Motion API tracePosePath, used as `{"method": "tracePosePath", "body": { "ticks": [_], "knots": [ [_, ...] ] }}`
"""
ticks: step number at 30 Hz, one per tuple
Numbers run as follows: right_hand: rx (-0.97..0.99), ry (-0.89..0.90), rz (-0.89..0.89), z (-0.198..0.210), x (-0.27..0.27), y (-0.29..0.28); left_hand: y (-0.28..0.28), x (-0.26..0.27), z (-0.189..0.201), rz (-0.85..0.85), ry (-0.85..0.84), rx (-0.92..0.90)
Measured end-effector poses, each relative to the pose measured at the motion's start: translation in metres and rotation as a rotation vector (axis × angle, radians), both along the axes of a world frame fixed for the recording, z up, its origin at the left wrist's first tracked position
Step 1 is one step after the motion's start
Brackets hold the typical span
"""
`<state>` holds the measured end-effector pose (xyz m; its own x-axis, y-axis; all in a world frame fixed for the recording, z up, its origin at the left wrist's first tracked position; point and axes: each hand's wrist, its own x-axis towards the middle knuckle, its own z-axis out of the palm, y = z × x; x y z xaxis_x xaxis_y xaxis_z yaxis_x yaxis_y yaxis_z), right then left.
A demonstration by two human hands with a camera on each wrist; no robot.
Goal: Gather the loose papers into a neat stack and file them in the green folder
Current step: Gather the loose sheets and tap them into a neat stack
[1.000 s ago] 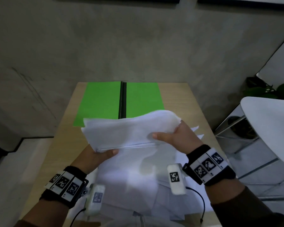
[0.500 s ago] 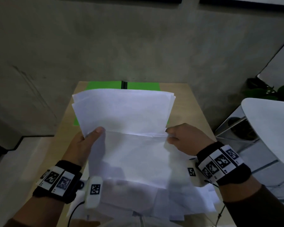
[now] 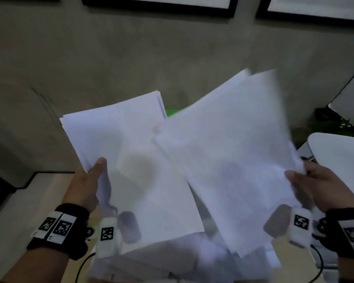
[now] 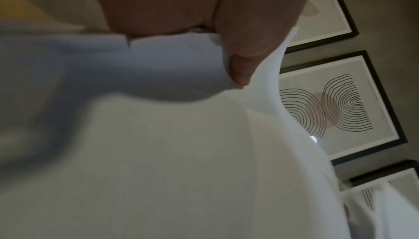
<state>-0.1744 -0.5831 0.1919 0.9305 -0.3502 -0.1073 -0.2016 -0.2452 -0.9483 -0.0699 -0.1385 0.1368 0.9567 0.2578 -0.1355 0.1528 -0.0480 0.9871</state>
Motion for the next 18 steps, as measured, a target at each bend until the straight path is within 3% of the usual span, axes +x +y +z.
{"method": "tracePosePath", "body": {
  "ticks": [3,6,9,11,16,18],
  "knots": [
    [0.262,-0.158,-0.111,-0.006,-0.005,0.0,-0.004,0.0,-0.008,-0.013,0.092,0.022],
    [0.418,-0.239,-0.055,-0.008,0.006,0.026,-0.015,-0.002,-0.01,-0.07,0.118,0.049],
    [0.558,-0.236,0.021,-0.024,0.022,0.058,-0.032,-0.004,-0.004,-0.106,0.145,0.159],
    [0.543,-0.175,0.048,-0.039,0.031,0.082,-0.037,-0.003,-0.005,-0.145,0.149,0.205],
    [0.523,0.049,0.083,-0.07,0.041,0.111,-0.04,0.001,-0.016,-0.25,0.14,-0.187],
    [0.429,0.127,0.119,-0.074,0.042,0.115,-0.045,-0.003,-0.011,-0.287,0.139,-0.285]
  ]
}}
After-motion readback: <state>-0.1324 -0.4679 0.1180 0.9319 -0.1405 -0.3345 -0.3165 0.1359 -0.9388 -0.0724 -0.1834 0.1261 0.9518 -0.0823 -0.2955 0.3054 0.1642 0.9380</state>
